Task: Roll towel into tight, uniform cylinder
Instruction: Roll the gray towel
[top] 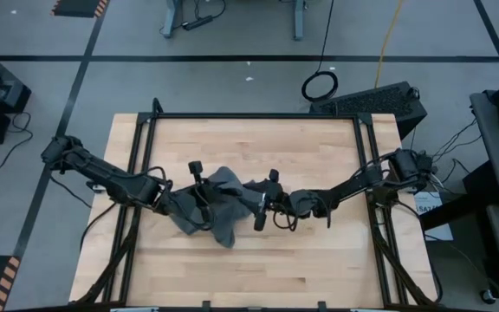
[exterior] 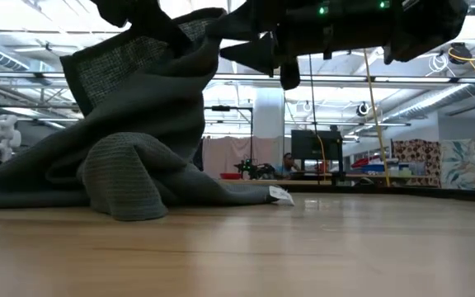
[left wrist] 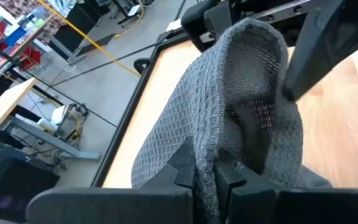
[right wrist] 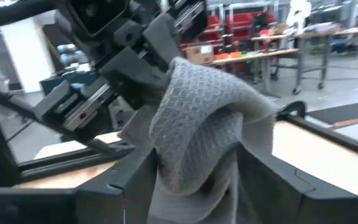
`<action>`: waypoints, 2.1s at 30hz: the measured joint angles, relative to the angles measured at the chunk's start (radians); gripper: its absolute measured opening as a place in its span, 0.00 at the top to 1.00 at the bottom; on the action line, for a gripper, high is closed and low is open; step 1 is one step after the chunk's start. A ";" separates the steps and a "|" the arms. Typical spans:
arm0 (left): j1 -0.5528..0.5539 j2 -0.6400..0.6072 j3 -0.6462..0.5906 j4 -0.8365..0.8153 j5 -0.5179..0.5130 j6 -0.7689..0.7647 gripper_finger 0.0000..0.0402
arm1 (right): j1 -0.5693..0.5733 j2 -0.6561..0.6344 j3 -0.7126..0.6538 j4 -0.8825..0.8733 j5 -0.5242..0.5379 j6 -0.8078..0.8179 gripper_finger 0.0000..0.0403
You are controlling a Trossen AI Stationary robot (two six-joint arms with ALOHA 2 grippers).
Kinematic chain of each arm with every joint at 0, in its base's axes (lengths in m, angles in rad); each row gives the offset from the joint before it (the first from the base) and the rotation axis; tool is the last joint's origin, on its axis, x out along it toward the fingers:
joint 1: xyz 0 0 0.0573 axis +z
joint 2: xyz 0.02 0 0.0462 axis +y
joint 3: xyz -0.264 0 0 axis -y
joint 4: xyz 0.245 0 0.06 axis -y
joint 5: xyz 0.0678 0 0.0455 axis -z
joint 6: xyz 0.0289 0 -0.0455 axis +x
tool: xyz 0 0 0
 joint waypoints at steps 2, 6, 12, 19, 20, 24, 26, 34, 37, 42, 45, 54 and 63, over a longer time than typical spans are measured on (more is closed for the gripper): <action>0.002 0.002 0.000 0.004 0.000 0.000 0.96 | -0.007 0.000 0.000 0.004 -0.011 0.025 0.51; 0.018 0.023 0.000 0.025 0.048 0.000 0.96 | -0.021 -0.001 0.000 -0.005 -0.011 0.029 0.66; 0.042 0.067 0.000 0.036 0.089 0.000 0.96 | -0.023 -0.001 0.000 -0.096 -0.012 0.010 0.97; 0.034 0.075 0.000 0.014 0.101 -0.060 0.93 | -0.024 -0.018 0.000 -0.217 0.012 0.025 0.98; 0.029 0.075 0.000 0.000 0.114 -0.083 0.92 | -0.024 -0.019 0.000 -0.226 0.018 0.026 0.99; 0.012 0.075 0.000 -0.135 0.198 -0.263 0.80 | -0.024 -0.019 0.000 -0.238 0.019 0.025 0.98; -0.002 0.075 0.000 -0.242 0.224 -0.395 0.74 | -0.024 -0.019 0.000 -0.239 0.019 0.026 0.98; -0.126 0.075 -0.003 -0.570 0.221 -0.819 0.61 | -0.023 -0.019 0.000 -0.252 0.012 0.028 0.99; -0.190 0.075 -0.007 -0.566 0.188 -0.867 0.61 | -0.023 -0.019 0.000 -0.250 0.012 0.028 0.99; -0.285 0.087 -0.007 -0.583 0.117 -0.919 0.61 | -0.023 -0.019 0.000 -0.250 0.012 0.028 0.99; -0.323 0.116 -0.007 -0.567 0.054 -0.919 0.61 | -0.023 -0.019 0.000 -0.248 0.012 0.028 0.99; -0.364 0.282 -0.008 -0.531 -0.167 -0.947 0.61 | -0.023 -0.019 0.000 -0.244 0.012 0.028 0.99; -0.348 0.348 -0.008 -0.606 -0.192 -0.999 0.77 | -0.021 -0.019 0.000 -0.242 0.012 0.028 0.99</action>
